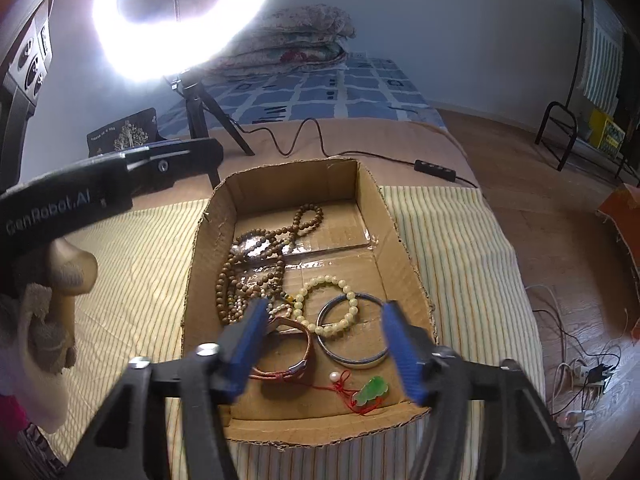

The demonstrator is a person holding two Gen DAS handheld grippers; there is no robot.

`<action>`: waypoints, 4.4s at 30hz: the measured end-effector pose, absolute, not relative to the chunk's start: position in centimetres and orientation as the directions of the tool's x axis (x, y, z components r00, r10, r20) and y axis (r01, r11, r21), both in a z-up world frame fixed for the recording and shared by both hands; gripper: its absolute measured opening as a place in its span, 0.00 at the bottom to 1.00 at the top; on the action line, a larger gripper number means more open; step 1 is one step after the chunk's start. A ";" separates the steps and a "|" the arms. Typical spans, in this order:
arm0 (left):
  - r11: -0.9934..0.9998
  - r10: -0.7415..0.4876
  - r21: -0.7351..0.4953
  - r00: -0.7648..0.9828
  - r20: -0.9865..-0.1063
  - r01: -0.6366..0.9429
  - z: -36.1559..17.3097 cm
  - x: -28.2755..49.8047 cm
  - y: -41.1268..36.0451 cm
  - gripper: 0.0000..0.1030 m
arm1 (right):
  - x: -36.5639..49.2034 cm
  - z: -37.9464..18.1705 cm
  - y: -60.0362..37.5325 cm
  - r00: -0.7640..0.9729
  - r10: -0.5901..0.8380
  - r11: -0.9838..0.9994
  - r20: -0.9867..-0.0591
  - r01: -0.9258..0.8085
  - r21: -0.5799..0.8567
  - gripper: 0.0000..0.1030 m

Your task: Organize jewelry

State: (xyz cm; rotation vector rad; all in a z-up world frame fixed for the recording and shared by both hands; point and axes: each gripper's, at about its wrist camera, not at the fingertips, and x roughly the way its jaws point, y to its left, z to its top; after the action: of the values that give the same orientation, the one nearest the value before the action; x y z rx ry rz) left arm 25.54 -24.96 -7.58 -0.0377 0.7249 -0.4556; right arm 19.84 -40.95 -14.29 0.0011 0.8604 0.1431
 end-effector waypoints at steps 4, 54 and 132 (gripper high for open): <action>0.906 -0.409 -0.190 0.668 -0.622 0.378 -7.3 25.5 -24.7 0.56 | 19.8 -14.1 -40.9 0.654 0.100 0.993 -0.750 -0.110 0.037 0.86; 0.926 -0.370 -0.137 0.781 -0.502 0.351 0.9 17.8 -20.0 0.63 | 15.3 -8.2 -39.6 0.763 -0.007 0.999 -0.646 -0.024 -0.040 0.98; 0.940 -0.300 0.002 0.828 -0.473 0.342 1.9 6.9 -14.5 0.99 | 8.6 -4.2 -36.8 0.860 -0.082 0.997 -0.504 0.068 -0.045 1.00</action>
State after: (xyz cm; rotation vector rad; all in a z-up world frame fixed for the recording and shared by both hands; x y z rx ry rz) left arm 6.93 -14.50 1.85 0.0881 0.4873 -0.3413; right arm 8.56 -36.84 -4.15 -0.0264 0.5304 -0.0785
